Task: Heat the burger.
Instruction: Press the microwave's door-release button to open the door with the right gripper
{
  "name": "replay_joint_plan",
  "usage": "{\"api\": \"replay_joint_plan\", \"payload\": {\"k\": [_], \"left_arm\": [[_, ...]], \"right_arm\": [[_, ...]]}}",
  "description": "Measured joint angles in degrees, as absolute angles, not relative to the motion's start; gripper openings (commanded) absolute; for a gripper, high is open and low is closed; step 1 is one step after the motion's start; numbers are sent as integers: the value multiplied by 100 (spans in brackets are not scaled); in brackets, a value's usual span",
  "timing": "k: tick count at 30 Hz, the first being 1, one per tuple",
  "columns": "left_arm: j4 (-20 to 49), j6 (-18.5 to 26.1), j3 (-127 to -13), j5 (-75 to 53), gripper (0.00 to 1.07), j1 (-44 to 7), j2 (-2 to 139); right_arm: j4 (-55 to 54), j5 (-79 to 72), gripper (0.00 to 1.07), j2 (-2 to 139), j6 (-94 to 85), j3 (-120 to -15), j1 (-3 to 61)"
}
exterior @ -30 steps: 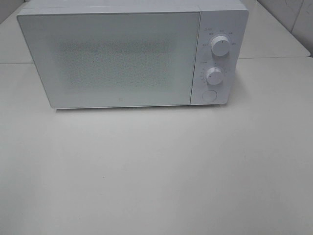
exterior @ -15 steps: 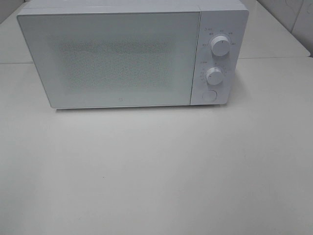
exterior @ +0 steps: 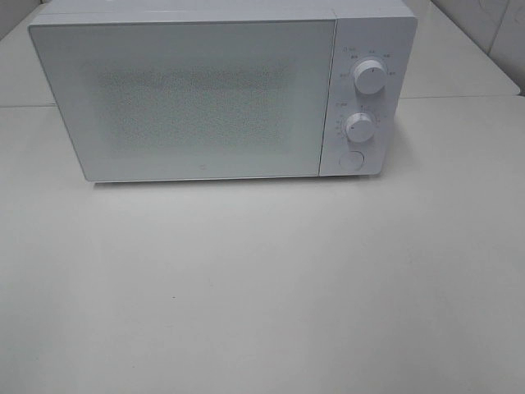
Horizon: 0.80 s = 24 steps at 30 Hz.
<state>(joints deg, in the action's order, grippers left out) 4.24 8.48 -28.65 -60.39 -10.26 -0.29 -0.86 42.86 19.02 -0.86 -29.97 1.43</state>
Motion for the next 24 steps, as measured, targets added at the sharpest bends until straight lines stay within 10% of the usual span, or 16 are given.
{"api": "replay_joint_plan", "payload": {"k": [8,19,24], "left_arm": [[424,848,-2865,-6039,0,-1026,-29],[430,848,-2865,-6039,0,-1026,-29],[430,848,-2865,-6039,0,-1026,-29]], "right_arm": [[-74,3105,50,3272,-458,-2997,143],[-74,1295,3,5369,-539,-2997,143],[-74,533,0,6028,-539,-2997,143]]}}
